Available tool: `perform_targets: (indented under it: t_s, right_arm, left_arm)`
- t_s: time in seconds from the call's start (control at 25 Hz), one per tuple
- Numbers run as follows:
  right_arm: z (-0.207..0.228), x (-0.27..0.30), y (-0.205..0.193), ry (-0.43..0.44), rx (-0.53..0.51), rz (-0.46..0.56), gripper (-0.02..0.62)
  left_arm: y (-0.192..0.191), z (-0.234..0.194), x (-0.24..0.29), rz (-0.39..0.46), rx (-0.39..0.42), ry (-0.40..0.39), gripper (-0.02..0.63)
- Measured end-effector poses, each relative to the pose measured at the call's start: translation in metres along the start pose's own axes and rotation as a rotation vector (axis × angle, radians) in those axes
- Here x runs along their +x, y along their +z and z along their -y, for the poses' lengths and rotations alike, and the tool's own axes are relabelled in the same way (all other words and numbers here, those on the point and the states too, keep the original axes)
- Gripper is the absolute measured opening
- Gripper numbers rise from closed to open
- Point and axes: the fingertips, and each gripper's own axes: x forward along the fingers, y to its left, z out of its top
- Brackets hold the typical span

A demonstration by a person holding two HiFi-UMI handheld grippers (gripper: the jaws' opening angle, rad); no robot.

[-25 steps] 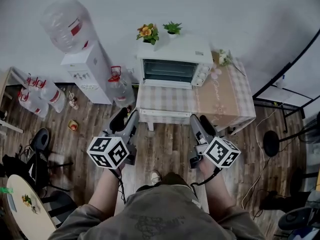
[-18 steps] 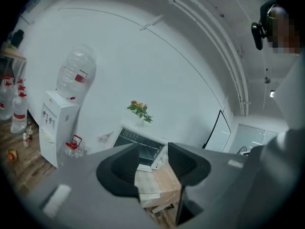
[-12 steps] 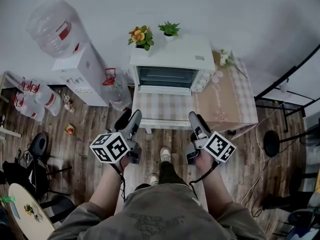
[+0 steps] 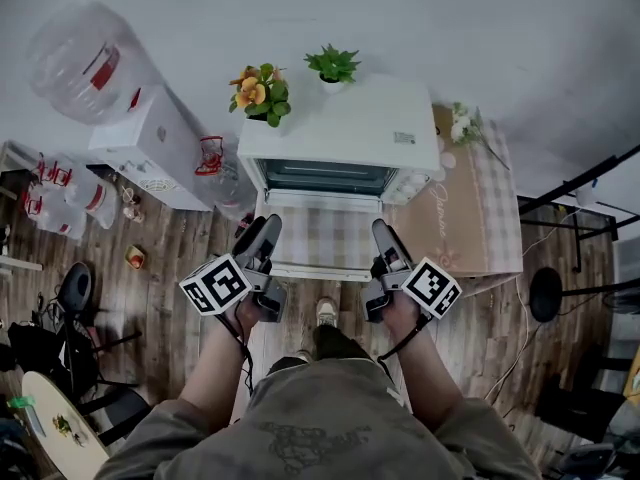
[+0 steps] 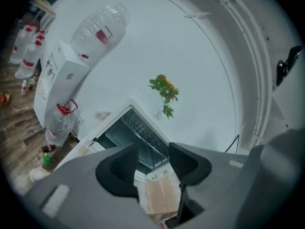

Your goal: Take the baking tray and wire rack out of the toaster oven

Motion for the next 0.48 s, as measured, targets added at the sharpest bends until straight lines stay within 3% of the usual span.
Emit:
perform_targets:
  t_s: [0.2,0.48]
  right_arm:
    - [0.024,0.043,0.002,0.055,0.147,0.004,0.229]
    - [0.057,0.091,-0.004,0.069,0.302,0.012,0.229]
  left_arm:
    - [-0.001,-0.035,0.041,0.041,-0.163,0.031,0.198]
    - [-0.010,-0.073,0.085,0.095,-0.312,0.039,0.202]
